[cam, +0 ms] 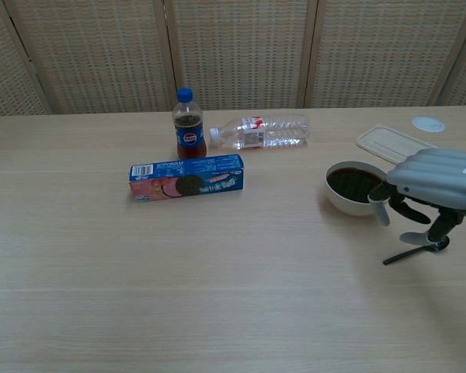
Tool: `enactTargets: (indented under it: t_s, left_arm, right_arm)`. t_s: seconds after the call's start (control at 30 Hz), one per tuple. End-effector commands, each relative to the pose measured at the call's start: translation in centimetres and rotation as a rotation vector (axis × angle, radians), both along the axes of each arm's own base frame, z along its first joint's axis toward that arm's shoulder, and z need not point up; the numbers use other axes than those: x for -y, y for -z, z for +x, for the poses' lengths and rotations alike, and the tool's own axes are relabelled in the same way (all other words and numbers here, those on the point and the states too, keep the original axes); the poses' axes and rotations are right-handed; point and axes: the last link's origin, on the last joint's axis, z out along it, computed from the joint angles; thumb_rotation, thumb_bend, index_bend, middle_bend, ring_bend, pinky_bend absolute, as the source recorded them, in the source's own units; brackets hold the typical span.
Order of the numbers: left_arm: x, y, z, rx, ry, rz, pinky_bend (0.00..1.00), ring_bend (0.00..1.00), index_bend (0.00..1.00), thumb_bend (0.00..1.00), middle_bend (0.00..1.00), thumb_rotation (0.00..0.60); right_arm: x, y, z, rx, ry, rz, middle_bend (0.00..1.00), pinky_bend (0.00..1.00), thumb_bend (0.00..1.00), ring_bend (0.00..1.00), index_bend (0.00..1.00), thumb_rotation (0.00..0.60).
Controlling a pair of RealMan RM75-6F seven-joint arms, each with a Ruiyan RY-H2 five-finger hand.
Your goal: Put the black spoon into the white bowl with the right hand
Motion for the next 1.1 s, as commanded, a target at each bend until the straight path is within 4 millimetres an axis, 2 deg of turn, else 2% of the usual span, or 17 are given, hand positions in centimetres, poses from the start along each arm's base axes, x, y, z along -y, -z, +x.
enactTargets:
  t_s: [0.03, 0.63, 1.1]
  left_arm:
    - [0.0, 0.0, -0.1, 0.001, -0.001, -0.002, 0.0, 0.0, 0.08, 0.46, 0.0, 0.6]
    - [0.2, 0.3, -0.9, 0.011, -0.018, -0.012, 0.0, 0.0, 0.08, 0.46, 0.0, 0.6]
    - [0.2, 0.4, -1.5, 0.016, -0.034, -0.016, 0.0, 0.0, 0.08, 0.46, 0.0, 0.6]
  right_arm:
    - [0.0, 0.8, -0.1, -0.039, -0.024, 0.007, 0.84, 1.0, 0.47, 0.9, 0.53, 0.6]
    - [0.0, 3.3, -0.4, -0.128, -0.056, 0.035, 0.84, 1.0, 0.47, 0.9, 0.54, 0.6]
    - [0.6, 4.2, -0.6, -0.185, -0.053, 0.049, 0.84, 1.0, 0.47, 0.9, 0.55, 0.6]
